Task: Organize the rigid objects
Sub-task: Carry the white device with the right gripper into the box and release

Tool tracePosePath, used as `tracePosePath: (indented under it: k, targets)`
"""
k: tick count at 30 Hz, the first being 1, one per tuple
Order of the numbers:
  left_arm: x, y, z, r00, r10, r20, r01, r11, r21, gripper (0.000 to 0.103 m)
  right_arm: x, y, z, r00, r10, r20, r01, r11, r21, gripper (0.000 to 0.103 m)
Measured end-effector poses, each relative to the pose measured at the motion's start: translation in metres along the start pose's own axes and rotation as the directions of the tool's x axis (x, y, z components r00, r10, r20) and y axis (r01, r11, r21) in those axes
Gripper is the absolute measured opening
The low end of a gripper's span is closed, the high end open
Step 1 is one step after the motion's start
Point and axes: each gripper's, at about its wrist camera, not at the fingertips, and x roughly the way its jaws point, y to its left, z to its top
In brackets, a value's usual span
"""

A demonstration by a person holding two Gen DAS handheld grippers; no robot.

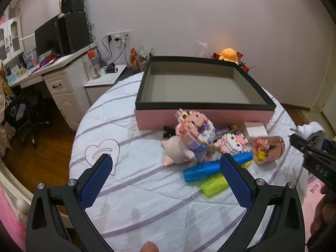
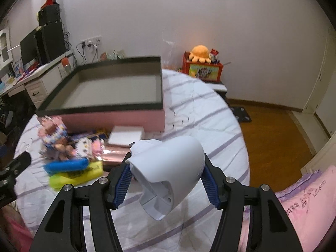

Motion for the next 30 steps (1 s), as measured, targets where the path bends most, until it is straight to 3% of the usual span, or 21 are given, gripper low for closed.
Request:
tracePosePath:
  k: [5, 18, 22, 30]
  targets:
    - [0.005, 0.008, 0.014, 1.000, 0.011, 0.002, -0.011, 1.000, -0.010, 0.103, -0.014, 0.016, 0.016, 0.999, 0.026, 0.027, -0.025, 0.999, -0.030, 0.062]
    - [0.040, 0.039, 0.089, 0.997, 0.071, -0.006, -0.072, 0.996, -0.056, 0.103, 0.033, 0.070, 0.105, 0.991, 0.132, -0.005, -0.132, 0.985, -0.114, 0.062]
    - [0.059, 0.044, 0.109, 0.997, 0.080, -0.016, -0.081, 0.995, -0.064, 0.103, 0.065, 0.075, 0.131, 0.989, 0.143, -0.042, -0.147, 0.983, -0.110, 0.062]
    - [0.096, 0.041, 0.117, 0.996, 0.057, -0.069, -0.062, 0.996, -0.067, 0.103, 0.133, 0.070, 0.132, 0.975, 0.129, -0.181, -0.145, 0.986, -0.078, 0.062]
